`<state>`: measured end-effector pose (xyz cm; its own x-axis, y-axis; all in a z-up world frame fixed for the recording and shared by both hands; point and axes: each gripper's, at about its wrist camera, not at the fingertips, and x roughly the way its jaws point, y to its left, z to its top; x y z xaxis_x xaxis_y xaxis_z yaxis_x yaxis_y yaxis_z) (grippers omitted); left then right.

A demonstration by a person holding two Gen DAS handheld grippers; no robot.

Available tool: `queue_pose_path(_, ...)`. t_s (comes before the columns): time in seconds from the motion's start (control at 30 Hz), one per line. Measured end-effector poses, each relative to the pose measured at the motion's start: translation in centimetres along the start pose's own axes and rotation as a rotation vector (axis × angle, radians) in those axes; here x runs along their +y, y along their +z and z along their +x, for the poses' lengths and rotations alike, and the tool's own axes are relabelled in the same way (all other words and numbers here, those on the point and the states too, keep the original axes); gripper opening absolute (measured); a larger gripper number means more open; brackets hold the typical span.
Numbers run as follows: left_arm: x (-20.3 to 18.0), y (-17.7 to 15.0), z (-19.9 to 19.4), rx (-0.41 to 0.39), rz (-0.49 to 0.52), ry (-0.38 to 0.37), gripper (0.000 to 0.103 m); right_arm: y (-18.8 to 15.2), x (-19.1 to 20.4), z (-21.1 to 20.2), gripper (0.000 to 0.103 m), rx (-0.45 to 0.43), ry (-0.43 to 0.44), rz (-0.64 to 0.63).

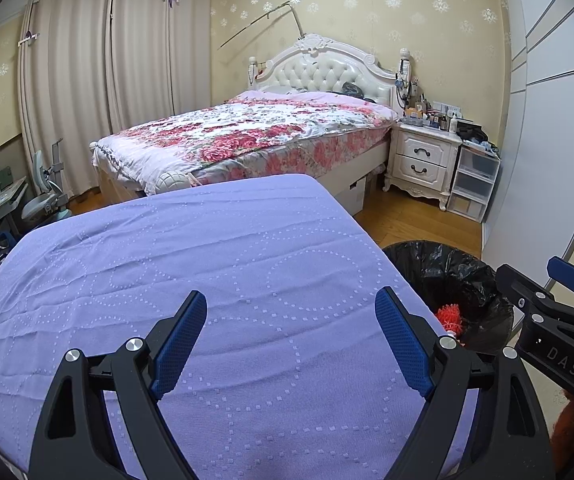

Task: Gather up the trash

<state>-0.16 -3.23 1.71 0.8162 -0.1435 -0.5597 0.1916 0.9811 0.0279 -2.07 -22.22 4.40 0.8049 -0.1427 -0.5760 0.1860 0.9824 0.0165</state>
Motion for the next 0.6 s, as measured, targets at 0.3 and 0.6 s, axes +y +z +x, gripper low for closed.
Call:
queue_pose_path(0.3,0.00,-0.03,0.00,0.000,0.001,-0.001,0.083,-0.10,0.10,-0.09,0.077,0.002,0.001,-0.002)
queue_pose_path(0.6,0.26,0.00,-0.25,-0.007,-0.006,0.000,0.083,-0.08,0.13,-0.08,0.077,0.002,0.001,-0.002)
